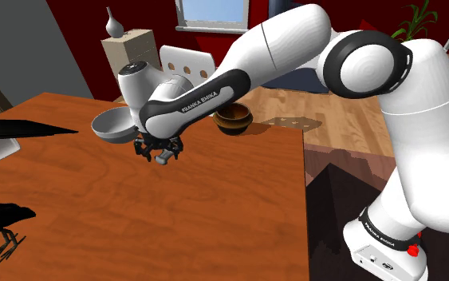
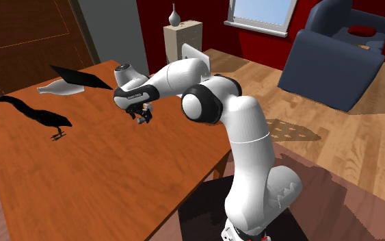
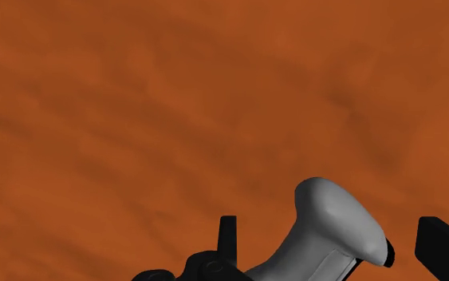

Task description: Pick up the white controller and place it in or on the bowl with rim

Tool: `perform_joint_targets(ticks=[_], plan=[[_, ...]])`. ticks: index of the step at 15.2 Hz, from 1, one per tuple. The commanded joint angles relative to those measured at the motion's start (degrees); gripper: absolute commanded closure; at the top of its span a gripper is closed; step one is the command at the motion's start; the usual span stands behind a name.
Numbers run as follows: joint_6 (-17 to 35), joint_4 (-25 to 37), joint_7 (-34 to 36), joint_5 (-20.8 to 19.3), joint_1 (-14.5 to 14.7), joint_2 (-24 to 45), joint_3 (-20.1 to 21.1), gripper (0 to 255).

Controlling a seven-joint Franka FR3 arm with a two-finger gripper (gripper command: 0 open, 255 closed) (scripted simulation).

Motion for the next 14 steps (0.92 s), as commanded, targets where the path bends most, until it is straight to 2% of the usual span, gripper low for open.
perform_joint_targets(ticks=[1,4,5,14], plan=[[0.1,0.0,0.0,0.0,0.0,0.0,0.0,0],[0.0,0.0,0.0,0.0,0.0,0.0,0.0,0],[0.0,0.0,0.0,0.0,0.0,0.0,0.0,255],[0.1,0.0,0.0,0.0,0.0,0.0,0.0,255]])
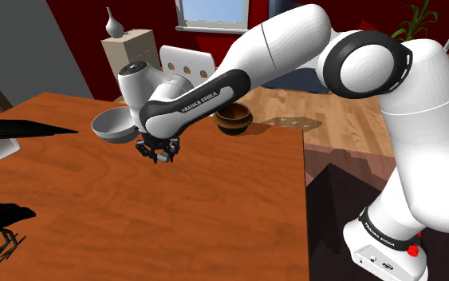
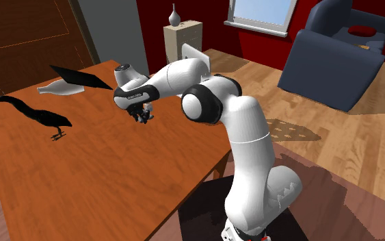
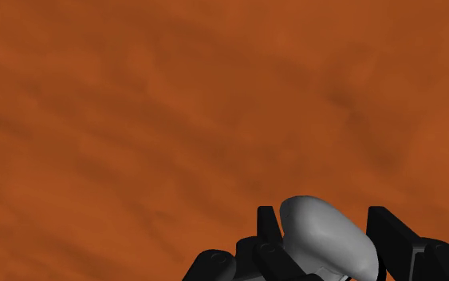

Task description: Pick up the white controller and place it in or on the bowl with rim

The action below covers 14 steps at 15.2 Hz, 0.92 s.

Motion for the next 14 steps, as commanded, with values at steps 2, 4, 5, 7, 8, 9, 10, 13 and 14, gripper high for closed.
perform_joint_targets(ticks=[2,4,5,7,8,9,10,13,14], plan=[[-1.1,0.5,-0.3,0.3,-0.1,-0.6,0.2,255],[-2.3,1.2,-0.5,0.6,-0.1,-1.2,0.4,255],[-2.9,1.5,-0.7,0.8,-0.1,-1.5,0.5,255],[-4.1,2.3,-0.9,1.1,-0.1,-2.0,0.6,255],[-4.7,2.6,-1.1,1.2,-0.1,-2.3,0.7,255],[-5.3,3.1,-1.2,1.3,-0.1,-2.5,0.8,255],[-6.0,3.5,-1.3,1.5,-0.1,-2.7,0.9,255],[-7.9,4.9,-1.7,1.8,-0.1,-3.3,1.1,255],[-8.5,5.4,-1.8,1.9,-0.1,-3.5,1.1,255]])
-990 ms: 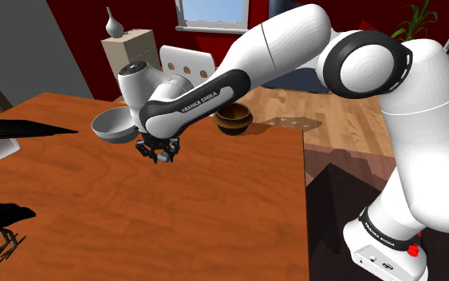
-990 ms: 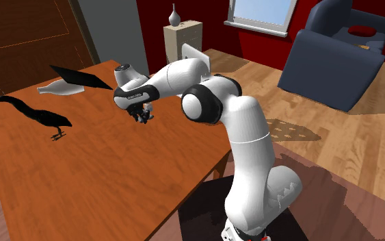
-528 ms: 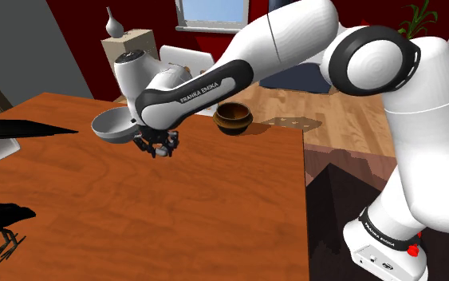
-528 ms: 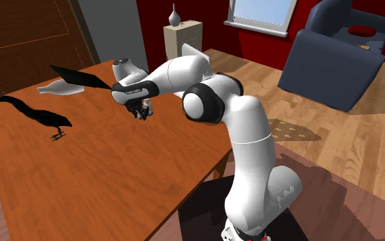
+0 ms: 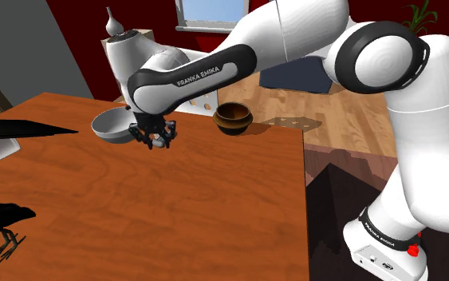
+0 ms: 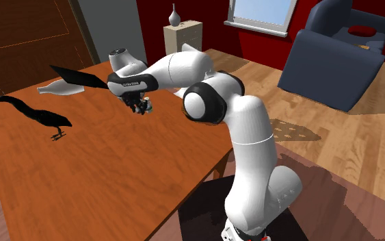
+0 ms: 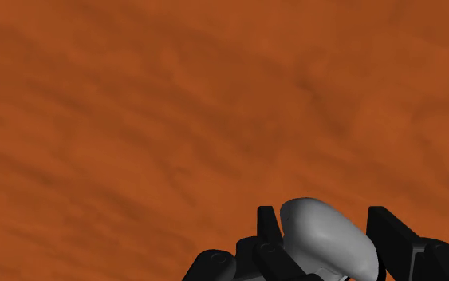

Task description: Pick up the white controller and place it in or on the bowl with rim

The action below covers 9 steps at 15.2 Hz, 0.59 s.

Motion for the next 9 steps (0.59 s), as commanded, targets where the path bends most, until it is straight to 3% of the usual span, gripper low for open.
perform_joint_targets(ticks=[1,9], plan=[[-1.4,1.0,-0.3,0.3,0.0,-0.4,0.1,255],[-7.0,5.9,-1.2,0.9,0.5,-1.3,0.5,255]])
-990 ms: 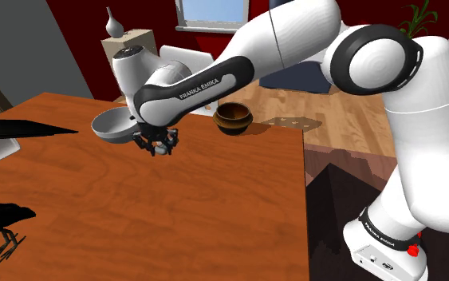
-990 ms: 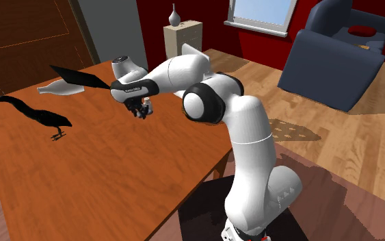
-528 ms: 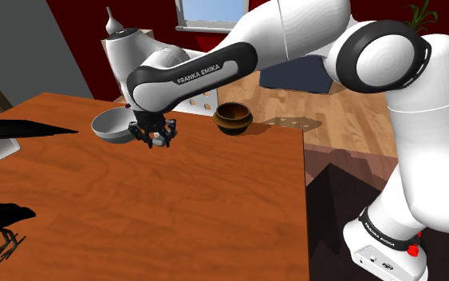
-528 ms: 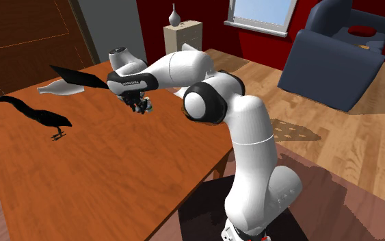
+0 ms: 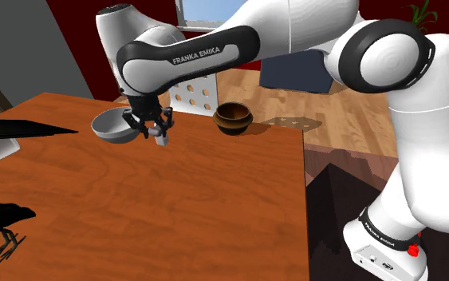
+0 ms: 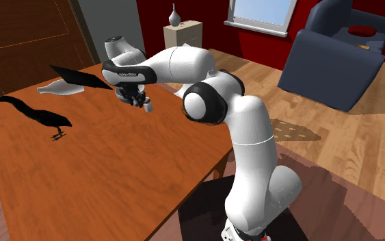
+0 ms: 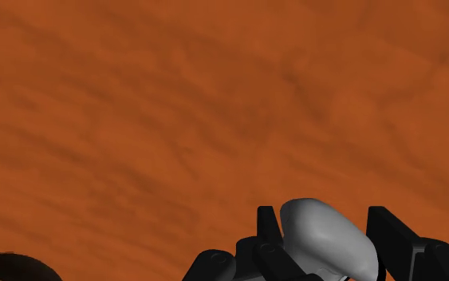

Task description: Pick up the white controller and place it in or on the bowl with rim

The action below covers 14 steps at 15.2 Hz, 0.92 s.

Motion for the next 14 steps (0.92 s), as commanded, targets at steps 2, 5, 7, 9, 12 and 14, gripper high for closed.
perform_joint_targets(ticks=[2,5,7,9,12,14], plan=[[-2.0,1.5,-0.4,0.3,0.1,-0.5,0.1,255],[-4.3,3.9,-0.7,0.4,0.4,-0.5,0.2,255],[-5.9,5.7,-0.9,0.4,0.7,-0.4,0.2,255],[-7.5,7.6,-1.2,0.4,1.0,-0.2,0.2,255],[-5.2,1.4,-2.9,1.8,-2.2,-4.3,0.4,255],[-3.1,-4.1,-4.9,3.1,-5.1,-8.0,0.4,255]])
